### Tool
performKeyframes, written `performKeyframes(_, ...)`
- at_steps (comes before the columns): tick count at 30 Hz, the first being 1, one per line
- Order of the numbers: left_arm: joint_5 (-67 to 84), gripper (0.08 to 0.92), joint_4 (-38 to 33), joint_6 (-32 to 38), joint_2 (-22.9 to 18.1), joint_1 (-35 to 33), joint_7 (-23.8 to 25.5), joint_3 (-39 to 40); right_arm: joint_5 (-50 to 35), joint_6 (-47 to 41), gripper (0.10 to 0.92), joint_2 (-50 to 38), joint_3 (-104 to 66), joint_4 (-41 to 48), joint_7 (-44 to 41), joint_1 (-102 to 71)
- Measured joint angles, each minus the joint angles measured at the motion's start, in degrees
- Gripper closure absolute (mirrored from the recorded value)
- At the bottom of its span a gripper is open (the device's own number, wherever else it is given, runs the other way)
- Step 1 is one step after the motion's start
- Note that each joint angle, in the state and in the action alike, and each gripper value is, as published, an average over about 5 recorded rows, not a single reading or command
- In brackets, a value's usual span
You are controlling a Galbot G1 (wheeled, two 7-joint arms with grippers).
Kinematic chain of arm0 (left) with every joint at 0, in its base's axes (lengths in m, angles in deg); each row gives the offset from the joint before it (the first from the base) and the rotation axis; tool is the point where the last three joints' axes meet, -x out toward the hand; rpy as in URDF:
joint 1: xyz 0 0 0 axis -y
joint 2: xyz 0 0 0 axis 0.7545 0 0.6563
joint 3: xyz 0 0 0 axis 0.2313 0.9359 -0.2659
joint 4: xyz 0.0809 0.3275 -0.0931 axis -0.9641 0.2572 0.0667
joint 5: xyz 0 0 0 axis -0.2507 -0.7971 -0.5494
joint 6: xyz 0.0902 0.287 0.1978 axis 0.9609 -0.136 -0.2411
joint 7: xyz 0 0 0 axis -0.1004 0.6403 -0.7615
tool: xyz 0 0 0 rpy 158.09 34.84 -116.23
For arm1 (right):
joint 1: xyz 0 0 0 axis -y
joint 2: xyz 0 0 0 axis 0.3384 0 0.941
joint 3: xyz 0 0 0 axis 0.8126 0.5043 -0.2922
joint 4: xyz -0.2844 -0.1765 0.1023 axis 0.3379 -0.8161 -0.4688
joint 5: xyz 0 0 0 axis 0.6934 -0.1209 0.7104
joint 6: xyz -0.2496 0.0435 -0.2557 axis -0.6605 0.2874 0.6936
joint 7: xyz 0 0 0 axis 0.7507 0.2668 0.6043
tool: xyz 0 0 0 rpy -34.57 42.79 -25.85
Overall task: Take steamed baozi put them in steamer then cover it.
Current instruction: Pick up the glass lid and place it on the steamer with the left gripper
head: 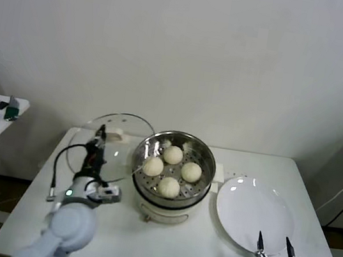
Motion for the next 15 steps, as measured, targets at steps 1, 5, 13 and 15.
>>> performKeyframes(1,-1.4,0.863,0.0,-0.5,-1.0,0.5,0.9,1.3,-0.1,0.1,0.203,-0.1,0.0,0.1,0.0,0.1)
performKeyframes(5,-6.7,0.863,0.7,-2.3,-5.2,2.1,3.7,5.9,-0.4,0.5,0.203,-0.3,0.0,0.8,0.0,0.6)
performKeyframes(13,-14.5,0.863,4.2,-3.5,-12.9,5.6,6.4,12.4,-1.1,1.3,0.203,-0.9,0.0,2.0,0.2,0.9)
performKeyframes(15,-15.8,0.863,5.3,-3.5,-14.5,6.4,6.8,13.6,-1.2,1.5,0.203,-1.0,-0.1,2.2,0.2,0.8)
